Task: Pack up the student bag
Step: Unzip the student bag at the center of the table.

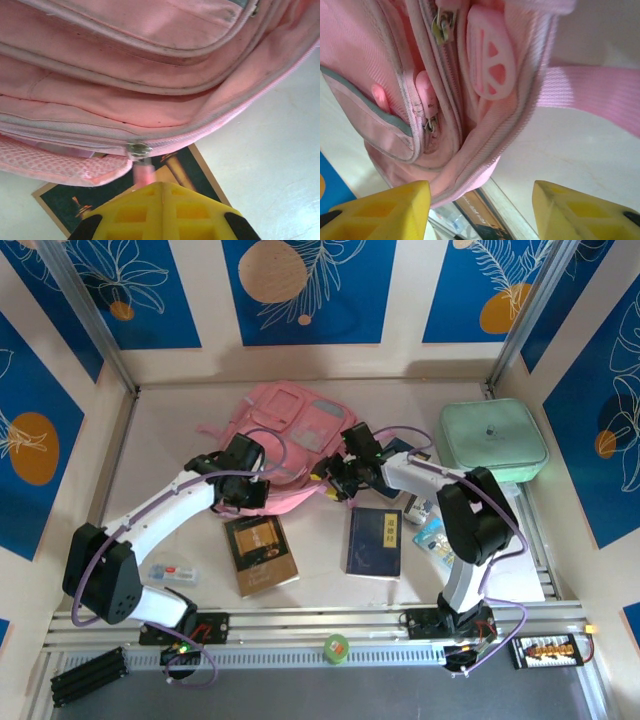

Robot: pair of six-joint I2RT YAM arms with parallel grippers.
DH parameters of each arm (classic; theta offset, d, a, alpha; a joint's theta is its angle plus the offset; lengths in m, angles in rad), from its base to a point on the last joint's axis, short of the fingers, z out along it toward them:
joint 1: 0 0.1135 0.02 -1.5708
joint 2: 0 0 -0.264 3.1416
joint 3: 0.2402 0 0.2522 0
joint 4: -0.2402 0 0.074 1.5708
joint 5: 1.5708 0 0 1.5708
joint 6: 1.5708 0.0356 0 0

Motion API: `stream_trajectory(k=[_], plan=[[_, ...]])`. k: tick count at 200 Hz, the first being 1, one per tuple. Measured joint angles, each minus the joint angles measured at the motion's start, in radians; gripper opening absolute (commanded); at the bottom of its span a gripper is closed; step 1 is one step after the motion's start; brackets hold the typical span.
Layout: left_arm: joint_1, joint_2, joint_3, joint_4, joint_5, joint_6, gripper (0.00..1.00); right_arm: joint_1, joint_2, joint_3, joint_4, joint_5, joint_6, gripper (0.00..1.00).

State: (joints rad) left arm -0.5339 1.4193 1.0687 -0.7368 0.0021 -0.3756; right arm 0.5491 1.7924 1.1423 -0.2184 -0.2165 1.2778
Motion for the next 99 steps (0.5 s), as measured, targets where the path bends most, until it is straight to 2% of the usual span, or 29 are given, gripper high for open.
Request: stream_trajectory(k=[48, 66, 76, 99], plan=[[-0.013, 0.011, 0.003, 0.016, 0.017, 0.0, 0.0, 0.035, 0.094, 0.019, 0.055, -0.012, 0.065, 0.54], [-0.014, 0.011, 0.003, 0.016, 0.014, 0.0, 0.0, 0.055, 0.111, 0.028, 0.058, -0.008, 0.077, 0.49], [-0.014, 0.011, 0.003, 0.016, 0.007, 0.0, 0.0, 0.063, 0.117, 0.035, 0.059, -0.005, 0.086, 0.42], [-0.014, 0.011, -0.002, 0.024, -0.018, -0.002, 0.21, 0.067, 0.129, 0.05, 0.068, -0.005, 0.089, 0.28]])
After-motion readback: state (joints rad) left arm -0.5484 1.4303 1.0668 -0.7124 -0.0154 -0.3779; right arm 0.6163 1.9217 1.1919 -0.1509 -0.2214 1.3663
